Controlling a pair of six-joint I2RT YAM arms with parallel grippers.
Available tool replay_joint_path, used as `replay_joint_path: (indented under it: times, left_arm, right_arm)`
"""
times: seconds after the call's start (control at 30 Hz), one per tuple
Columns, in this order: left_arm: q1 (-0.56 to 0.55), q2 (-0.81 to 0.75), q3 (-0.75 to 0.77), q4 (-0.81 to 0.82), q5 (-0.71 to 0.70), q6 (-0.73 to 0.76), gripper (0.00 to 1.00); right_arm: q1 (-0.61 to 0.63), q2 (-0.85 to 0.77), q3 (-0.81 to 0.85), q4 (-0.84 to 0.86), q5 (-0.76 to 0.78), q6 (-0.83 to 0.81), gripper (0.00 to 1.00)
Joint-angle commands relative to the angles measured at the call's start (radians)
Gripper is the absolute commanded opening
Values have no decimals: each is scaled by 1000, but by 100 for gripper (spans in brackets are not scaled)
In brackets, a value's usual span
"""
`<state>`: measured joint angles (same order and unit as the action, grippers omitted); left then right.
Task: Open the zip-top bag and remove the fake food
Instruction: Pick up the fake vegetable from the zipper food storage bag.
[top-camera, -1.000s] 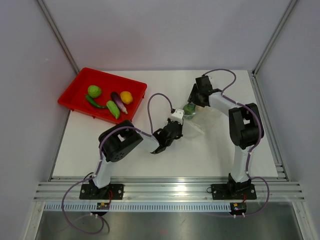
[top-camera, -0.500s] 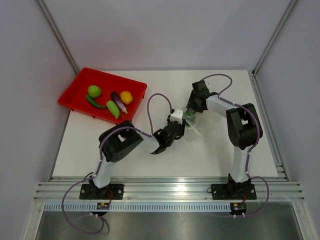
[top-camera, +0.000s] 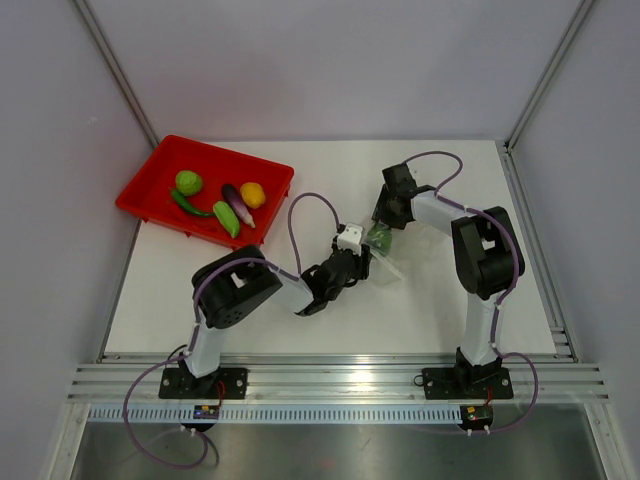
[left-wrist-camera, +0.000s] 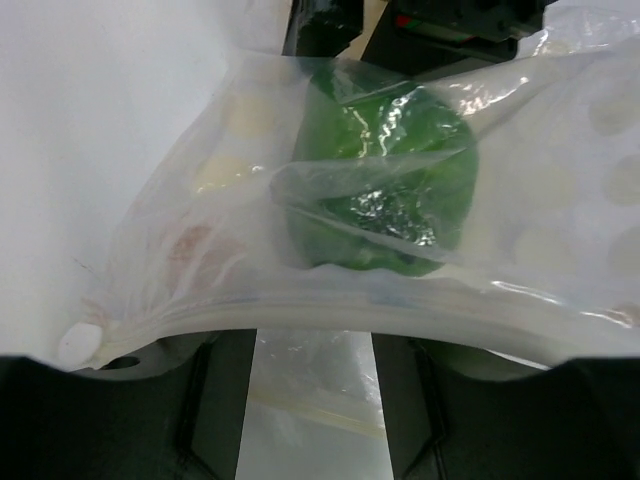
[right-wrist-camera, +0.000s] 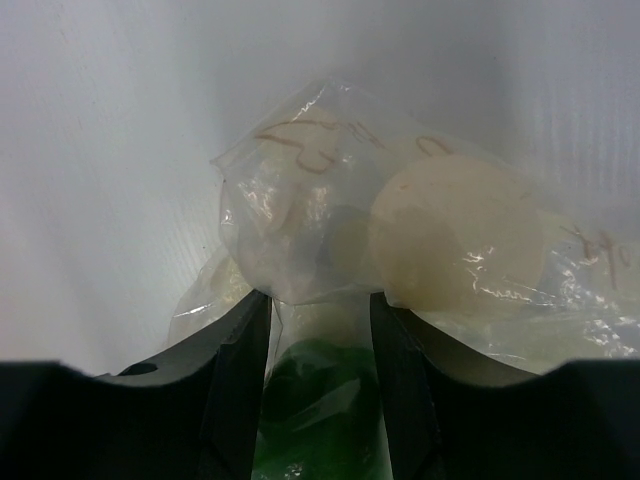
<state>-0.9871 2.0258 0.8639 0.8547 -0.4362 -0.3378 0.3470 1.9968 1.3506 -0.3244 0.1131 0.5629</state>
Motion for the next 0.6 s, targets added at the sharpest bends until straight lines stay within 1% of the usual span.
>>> replay_joint_path:
  times: [0.0, 0.07, 0.17, 0.23, 0.3, 0.4, 0.53, 0.57]
  left_arm:
    - [-25, -73, -12, 78, -35, -14, 50]
    - [-50, -90, -5, 32, -81, -12, 50]
    - [-93, -79, 21, 37, -104, 49, 52]
    - [-113, -67, 67, 17, -122, 77, 55]
    - [-116, -42, 101, -42, -142, 86, 57]
    - [-116, -21, 127, -51, -156, 100, 59]
    - [-116, -9, 155, -81, -206, 106, 71]
    - [-116, -4, 170, -106, -211, 108, 72]
  right_arm:
    - [14, -7, 13, -30, -7, 11, 51]
    - [14, -7, 13, -30, -13, 12, 51]
    - [14, -10, 12, -27, -24, 15, 51]
    - [14, -12, 7, -27, -29, 17, 51]
    - [14, -13, 5, -28, -30, 18, 51]
    - [14, -15, 4, -25, -33, 19, 51]
    - [17, -10, 2, -25, -38, 19, 51]
    - [18, -9, 4, -28, -39, 19, 51]
